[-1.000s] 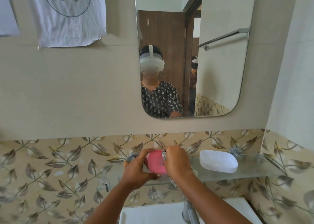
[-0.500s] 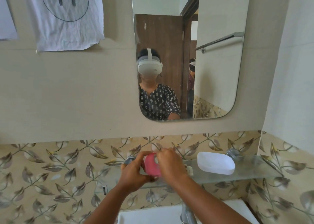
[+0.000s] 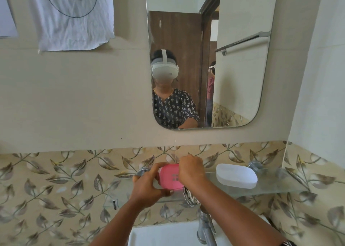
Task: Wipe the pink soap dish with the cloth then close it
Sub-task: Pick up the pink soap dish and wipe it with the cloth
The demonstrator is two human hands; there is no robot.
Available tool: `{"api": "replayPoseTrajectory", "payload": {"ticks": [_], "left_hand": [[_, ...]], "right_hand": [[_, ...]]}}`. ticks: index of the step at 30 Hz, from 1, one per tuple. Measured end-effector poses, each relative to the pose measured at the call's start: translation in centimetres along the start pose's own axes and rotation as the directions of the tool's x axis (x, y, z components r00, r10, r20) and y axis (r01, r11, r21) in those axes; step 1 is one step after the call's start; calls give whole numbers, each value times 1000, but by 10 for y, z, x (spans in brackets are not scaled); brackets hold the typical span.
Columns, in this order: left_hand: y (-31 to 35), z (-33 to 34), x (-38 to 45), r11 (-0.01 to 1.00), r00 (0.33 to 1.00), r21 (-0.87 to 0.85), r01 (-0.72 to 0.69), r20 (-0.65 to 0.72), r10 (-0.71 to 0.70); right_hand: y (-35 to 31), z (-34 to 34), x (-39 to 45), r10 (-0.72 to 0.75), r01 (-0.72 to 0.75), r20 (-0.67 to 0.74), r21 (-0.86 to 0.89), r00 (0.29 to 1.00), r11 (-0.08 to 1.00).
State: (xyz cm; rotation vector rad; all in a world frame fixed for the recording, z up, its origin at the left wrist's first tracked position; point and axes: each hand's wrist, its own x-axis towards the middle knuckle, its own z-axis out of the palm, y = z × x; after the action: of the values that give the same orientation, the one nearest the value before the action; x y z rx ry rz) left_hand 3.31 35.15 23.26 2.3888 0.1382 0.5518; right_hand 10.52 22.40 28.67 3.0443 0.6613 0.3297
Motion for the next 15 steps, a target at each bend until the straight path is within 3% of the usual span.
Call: {"api": "replayPoseTrajectory", "payload": {"ticks": [15], "left_hand": [[-5,1,5,1000,1000,19,6,28,-7]], "right_hand": [[-18,-4,-12,119,-150,104,380,987,913]]}}
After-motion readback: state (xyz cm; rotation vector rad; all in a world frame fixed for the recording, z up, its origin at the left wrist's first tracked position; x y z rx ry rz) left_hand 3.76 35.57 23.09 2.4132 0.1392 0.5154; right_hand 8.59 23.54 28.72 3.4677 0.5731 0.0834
